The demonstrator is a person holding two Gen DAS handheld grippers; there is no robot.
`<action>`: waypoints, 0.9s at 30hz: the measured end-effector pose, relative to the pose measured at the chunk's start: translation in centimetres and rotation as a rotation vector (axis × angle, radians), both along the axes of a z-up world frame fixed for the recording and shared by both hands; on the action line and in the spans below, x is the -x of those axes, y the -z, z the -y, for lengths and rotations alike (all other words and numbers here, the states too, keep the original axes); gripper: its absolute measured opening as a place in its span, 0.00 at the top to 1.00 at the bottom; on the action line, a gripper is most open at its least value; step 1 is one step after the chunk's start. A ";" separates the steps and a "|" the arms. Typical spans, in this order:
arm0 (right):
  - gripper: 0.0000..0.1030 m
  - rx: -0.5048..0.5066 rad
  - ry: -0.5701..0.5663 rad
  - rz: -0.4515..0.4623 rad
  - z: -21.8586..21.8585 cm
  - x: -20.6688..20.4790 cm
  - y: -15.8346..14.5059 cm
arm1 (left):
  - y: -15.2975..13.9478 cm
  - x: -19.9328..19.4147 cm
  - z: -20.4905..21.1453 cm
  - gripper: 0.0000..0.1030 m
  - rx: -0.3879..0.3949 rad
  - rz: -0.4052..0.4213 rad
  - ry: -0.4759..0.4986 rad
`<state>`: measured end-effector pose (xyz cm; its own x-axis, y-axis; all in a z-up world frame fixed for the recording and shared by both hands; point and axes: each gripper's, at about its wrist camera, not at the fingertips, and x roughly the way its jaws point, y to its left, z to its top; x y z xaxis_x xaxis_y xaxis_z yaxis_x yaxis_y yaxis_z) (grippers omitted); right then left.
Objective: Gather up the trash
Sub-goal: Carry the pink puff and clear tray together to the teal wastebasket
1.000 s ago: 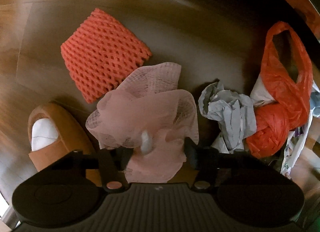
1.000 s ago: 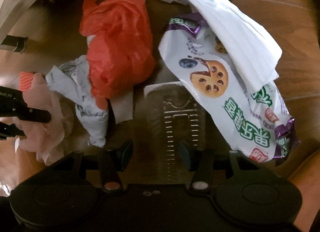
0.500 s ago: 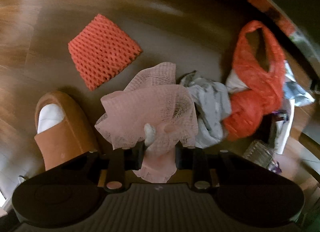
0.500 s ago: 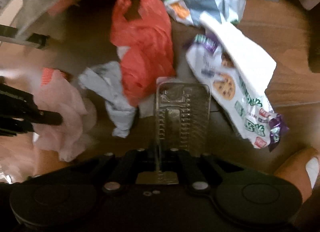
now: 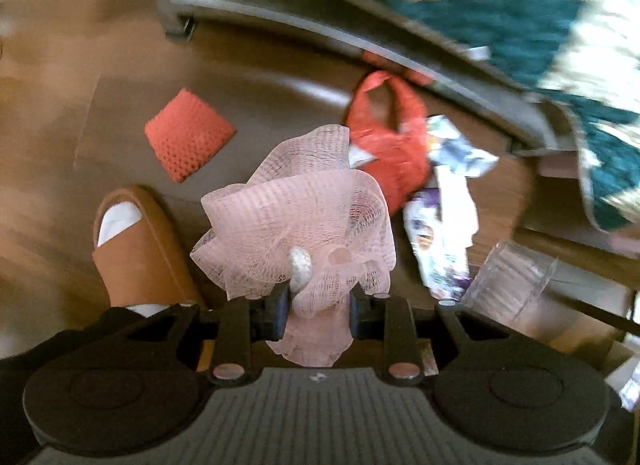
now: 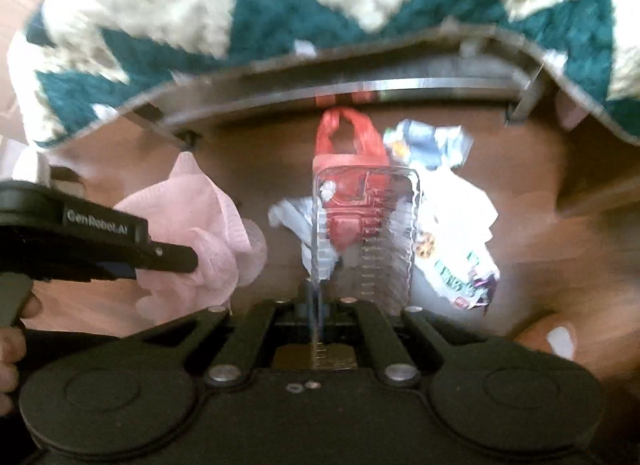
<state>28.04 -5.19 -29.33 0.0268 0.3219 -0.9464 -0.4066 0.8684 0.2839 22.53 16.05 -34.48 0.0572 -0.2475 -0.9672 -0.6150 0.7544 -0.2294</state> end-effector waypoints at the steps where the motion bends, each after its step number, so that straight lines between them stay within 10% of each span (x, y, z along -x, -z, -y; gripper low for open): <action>1: 0.97 -0.014 0.004 0.017 0.0 0.3 -1.0 | -1.2 0.4 0.4 0.73 -0.003 0.025 0.008; 27: 0.97 -0.329 0.113 0.811 14.1 9.0 -35.6 | -37.9 6.7 12.3 0.73 -0.212 0.866 0.208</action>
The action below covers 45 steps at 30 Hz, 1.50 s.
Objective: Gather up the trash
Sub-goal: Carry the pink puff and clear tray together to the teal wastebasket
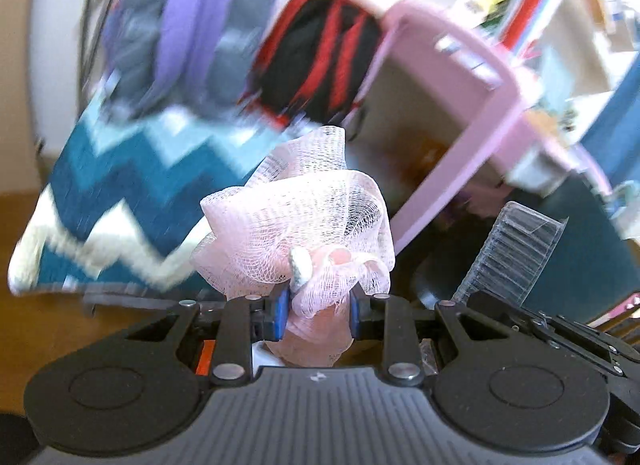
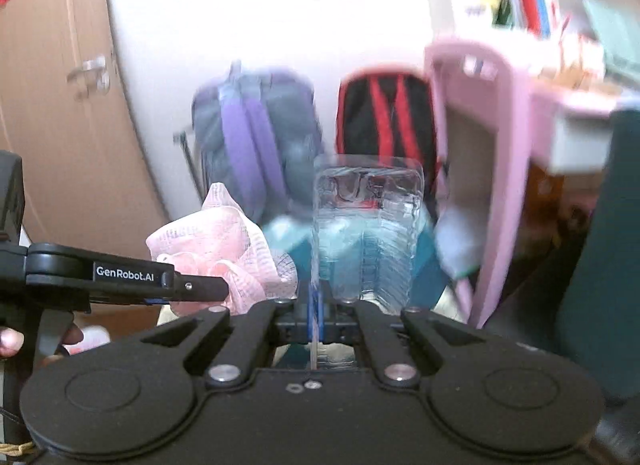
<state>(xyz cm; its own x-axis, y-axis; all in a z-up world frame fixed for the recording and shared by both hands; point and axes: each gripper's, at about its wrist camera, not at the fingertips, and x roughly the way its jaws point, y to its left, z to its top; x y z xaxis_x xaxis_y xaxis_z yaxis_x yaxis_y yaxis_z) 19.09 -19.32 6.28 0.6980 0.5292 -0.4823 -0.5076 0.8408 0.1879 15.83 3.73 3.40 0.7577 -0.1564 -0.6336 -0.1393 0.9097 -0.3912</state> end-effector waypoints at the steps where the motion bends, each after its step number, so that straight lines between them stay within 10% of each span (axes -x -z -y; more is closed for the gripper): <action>1: 0.97 -0.006 0.008 0.031 0.9 0.1 -1.2 | -1.4 -0.1 0.7 0.73 -0.010 0.033 0.014; 21: 0.97 0.057 0.391 0.290 19.1 -4.2 -14.3 | -18.2 -10.4 21.5 0.73 -0.079 0.272 0.376; 30: 0.97 0.071 0.501 0.201 24.7 -6.7 -12.0 | -18.8 -14.9 31.1 0.73 -0.109 0.263 0.517; 45: 0.97 0.066 0.532 -0.004 26.8 -11.0 -5.1 | -10.9 -22.9 39.3 0.73 -0.210 0.070 0.581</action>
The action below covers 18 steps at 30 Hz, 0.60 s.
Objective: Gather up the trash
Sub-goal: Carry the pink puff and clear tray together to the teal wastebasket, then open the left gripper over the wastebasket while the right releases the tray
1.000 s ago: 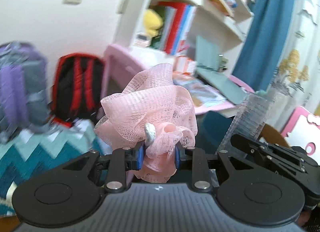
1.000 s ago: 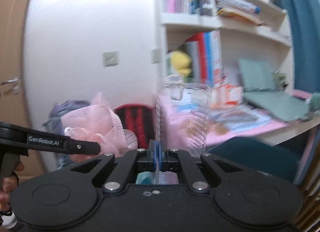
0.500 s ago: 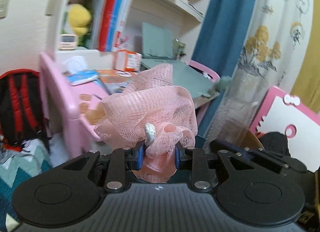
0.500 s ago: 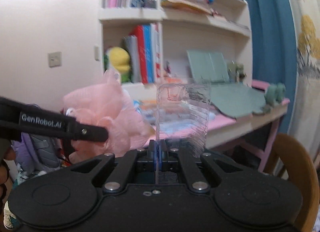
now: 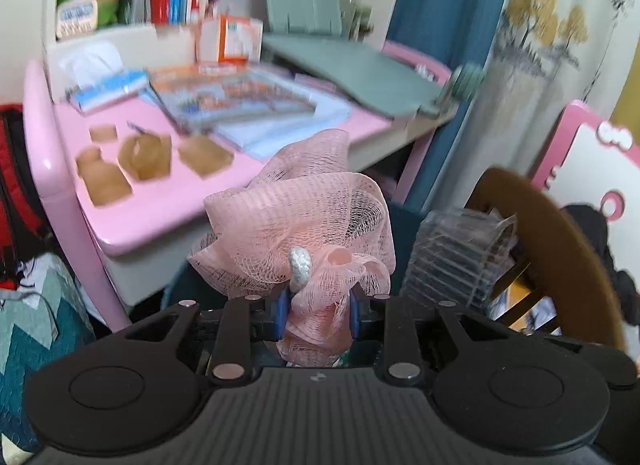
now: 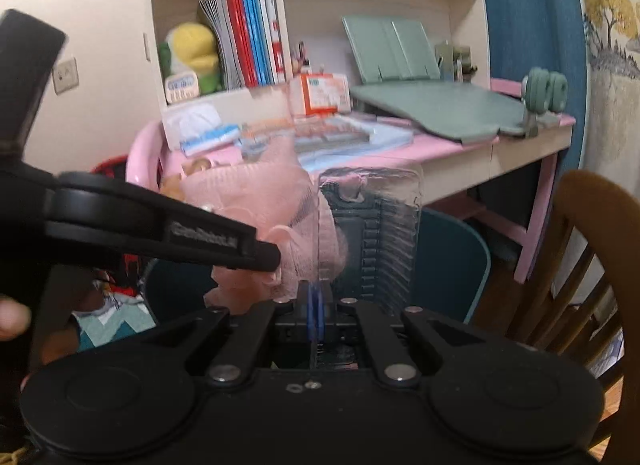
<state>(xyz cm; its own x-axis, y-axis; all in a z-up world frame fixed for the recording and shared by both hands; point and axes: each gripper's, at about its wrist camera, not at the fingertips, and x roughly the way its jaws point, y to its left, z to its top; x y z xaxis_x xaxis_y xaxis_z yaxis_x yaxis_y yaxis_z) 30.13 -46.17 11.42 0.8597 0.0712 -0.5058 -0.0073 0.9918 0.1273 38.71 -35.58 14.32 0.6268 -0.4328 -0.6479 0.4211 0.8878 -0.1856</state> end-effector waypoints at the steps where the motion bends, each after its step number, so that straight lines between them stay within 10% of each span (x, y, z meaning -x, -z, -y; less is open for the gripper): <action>1: 0.95 0.000 0.003 -0.007 0.1 -0.2 0.3 | 0.6 -0.4 0.2 0.73 -0.011 -0.013 0.003; 11: 0.75 -0.012 0.038 -0.048 0.4 -0.9 1.7 | 3.0 -1.6 1.8 0.71 -0.077 -0.072 0.041; 15: 0.71 0.009 0.041 -0.044 0.1 -0.4 1.6 | 3.2 -1.5 1.6 0.42 -0.065 -0.078 0.031; 18: 0.69 0.022 0.039 -0.031 0.0 0.1 1.1 | 2.6 -1.1 1.4 0.39 -0.052 -0.052 0.035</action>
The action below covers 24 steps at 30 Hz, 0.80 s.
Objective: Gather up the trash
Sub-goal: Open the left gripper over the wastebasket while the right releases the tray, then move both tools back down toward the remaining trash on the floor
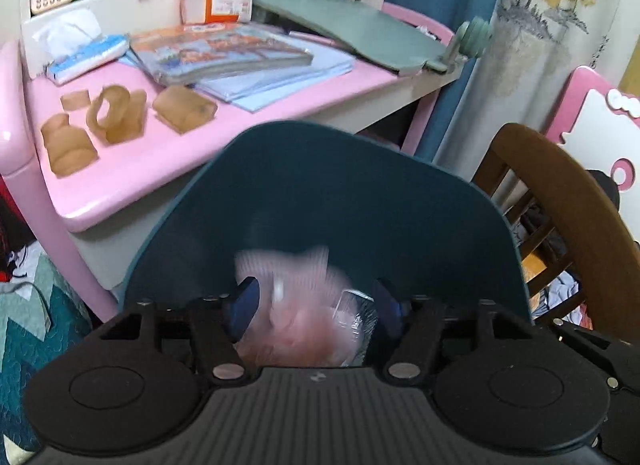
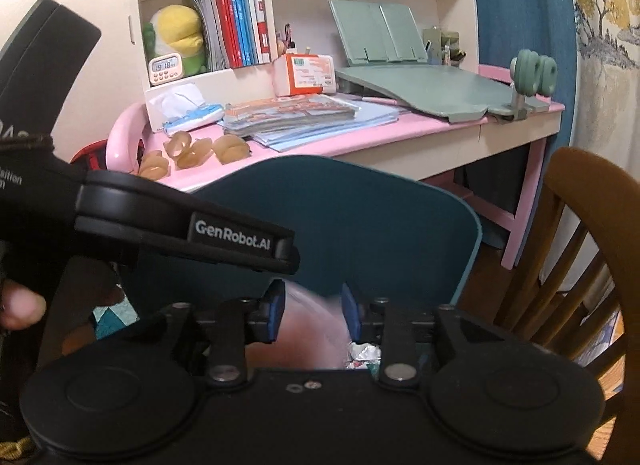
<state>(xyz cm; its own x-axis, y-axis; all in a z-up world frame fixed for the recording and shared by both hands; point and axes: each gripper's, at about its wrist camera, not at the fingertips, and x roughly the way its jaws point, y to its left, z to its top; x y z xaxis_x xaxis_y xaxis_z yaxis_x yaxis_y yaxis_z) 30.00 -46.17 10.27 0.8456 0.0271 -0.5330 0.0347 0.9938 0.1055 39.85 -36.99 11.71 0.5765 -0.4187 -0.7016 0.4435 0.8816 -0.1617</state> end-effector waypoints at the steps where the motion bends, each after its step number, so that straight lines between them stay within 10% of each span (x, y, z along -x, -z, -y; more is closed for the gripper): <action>1: 0.69 0.003 -0.001 0.006 0.0 0.2 -0.2 | -0.3 0.2 -0.1 0.39 0.003 0.003 0.001; 24: 0.53 0.045 -0.104 0.113 -5.5 8.7 -7.4 | -7.6 10.1 -10.0 0.39 0.075 0.124 -0.077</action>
<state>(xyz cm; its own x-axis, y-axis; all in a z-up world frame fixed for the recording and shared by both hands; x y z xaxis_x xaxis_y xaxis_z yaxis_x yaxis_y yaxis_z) 21.29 -40.64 17.68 0.8941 0.0960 -0.4374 -0.0783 0.9952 0.0584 29.80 -26.99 19.31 0.6889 -0.4186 -0.5918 0.3958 0.9012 -0.1766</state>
